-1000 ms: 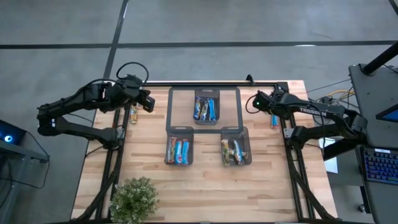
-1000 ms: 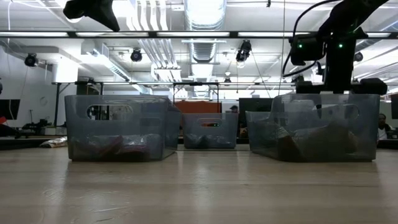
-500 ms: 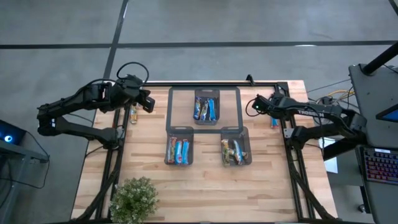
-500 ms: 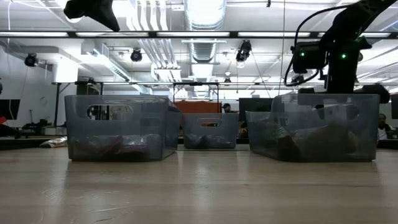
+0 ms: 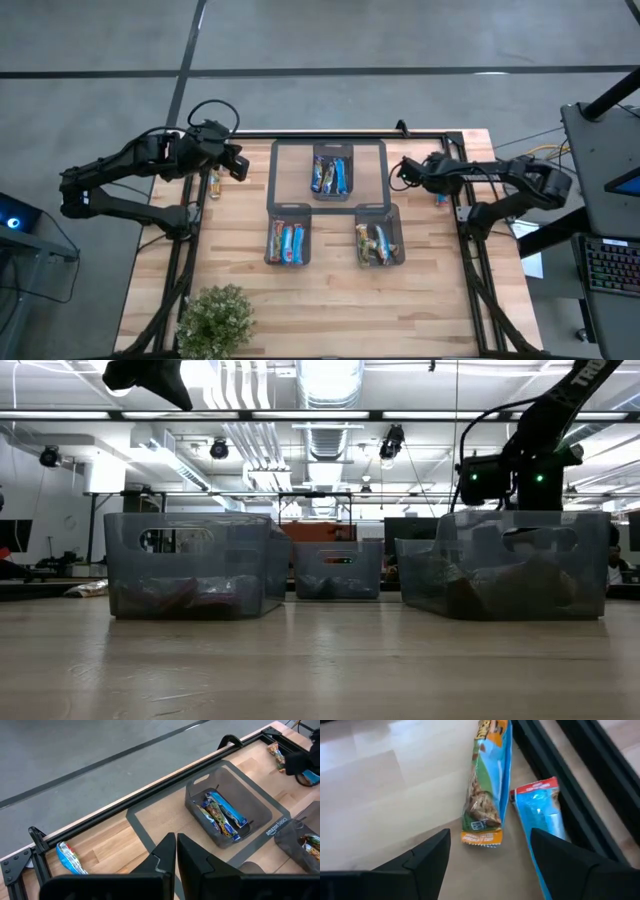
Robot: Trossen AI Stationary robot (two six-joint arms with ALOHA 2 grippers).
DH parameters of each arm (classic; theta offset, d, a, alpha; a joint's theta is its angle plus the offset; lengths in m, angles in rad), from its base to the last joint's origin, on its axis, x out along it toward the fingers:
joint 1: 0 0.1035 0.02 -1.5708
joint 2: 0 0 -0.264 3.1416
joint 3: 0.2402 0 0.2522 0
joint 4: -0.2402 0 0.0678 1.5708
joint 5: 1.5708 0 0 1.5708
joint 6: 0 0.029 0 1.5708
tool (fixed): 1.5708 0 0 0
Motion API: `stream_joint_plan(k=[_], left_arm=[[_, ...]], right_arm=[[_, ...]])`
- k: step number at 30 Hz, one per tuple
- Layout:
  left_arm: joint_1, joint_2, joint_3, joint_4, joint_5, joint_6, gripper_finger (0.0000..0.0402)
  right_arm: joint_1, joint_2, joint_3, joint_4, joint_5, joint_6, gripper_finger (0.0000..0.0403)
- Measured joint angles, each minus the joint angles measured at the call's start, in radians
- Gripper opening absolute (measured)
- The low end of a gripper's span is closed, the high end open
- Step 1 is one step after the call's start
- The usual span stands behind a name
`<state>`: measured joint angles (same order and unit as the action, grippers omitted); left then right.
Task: Pick and place Granola Bars by type
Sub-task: Put the orange granola bar into the bottom right black bin
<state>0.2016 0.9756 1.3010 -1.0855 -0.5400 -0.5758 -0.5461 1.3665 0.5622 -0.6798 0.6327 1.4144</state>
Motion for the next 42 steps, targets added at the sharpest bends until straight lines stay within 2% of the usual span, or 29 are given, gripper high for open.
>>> stream_joint_plan(k=[7,16,23,42], left_arm=[[0.000,0.000,0.000,0.000,0.000,0.000,0.0000],[0.000,0.000,0.000,0.000,0.000,0.000,0.0000],[0.000,0.000,0.000,0.000,0.000,0.000,0.0000],[0.000,0.000,0.000,0.000,0.000,-0.003,0.0000]], right_arm=[[0.000,0.092,0.000,0.113,0.000,-0.029,0.0262],[-0.008,0.153,0.000,0.140,0.003,-0.036,0.0253],[-0.019,0.158,0.001,0.147,0.012,-0.034,0.0254],[-0.064,0.173,0.000,0.196,0.018,-0.064,0.0222]])
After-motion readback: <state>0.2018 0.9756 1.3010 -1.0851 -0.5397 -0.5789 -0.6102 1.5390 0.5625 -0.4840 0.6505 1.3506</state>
